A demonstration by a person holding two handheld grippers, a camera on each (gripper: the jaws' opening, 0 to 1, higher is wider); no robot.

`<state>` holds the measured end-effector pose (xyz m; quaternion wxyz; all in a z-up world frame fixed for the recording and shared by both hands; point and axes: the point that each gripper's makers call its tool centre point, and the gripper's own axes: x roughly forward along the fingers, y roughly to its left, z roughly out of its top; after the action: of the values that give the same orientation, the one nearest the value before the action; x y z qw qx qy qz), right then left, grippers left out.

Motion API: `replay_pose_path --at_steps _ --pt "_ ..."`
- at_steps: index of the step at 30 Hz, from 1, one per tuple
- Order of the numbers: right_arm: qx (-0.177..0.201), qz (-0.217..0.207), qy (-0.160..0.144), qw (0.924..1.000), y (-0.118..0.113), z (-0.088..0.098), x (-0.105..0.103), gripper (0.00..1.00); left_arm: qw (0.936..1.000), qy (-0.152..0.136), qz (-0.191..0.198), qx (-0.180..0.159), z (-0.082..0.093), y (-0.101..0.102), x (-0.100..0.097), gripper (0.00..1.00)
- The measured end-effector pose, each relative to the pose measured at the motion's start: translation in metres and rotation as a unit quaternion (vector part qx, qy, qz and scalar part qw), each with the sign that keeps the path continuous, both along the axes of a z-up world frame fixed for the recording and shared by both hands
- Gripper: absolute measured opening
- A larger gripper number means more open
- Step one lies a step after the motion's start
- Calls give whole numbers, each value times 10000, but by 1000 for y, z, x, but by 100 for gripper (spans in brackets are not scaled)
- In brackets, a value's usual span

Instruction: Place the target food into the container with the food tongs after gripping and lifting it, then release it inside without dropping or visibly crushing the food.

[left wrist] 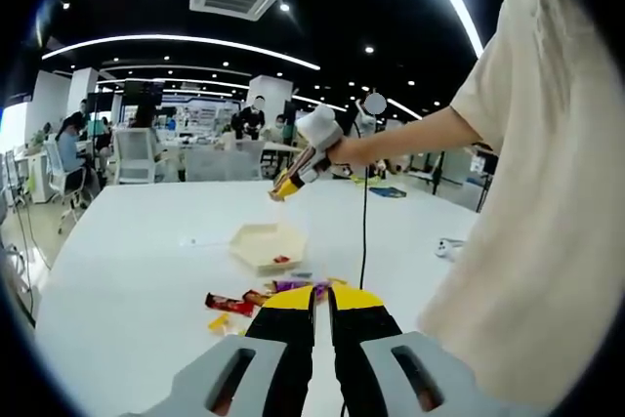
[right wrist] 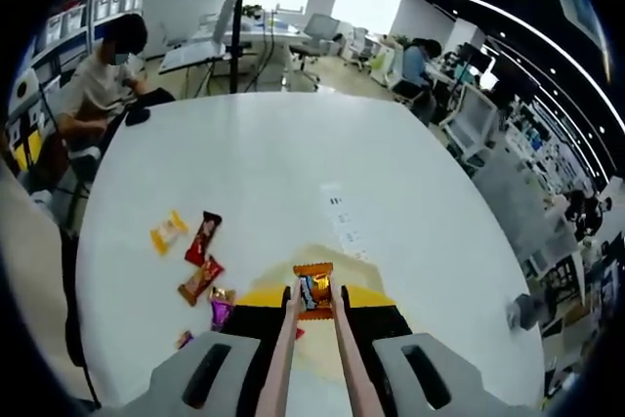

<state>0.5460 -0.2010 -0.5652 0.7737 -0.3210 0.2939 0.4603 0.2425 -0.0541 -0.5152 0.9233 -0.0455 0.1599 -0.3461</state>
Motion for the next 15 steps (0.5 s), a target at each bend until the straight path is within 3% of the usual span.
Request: replay_pose_path --at_steps 15 --pt "42 -122 3 9999 -5 -1 13 20 10000 45 -5 -7 -3 0 2 3"
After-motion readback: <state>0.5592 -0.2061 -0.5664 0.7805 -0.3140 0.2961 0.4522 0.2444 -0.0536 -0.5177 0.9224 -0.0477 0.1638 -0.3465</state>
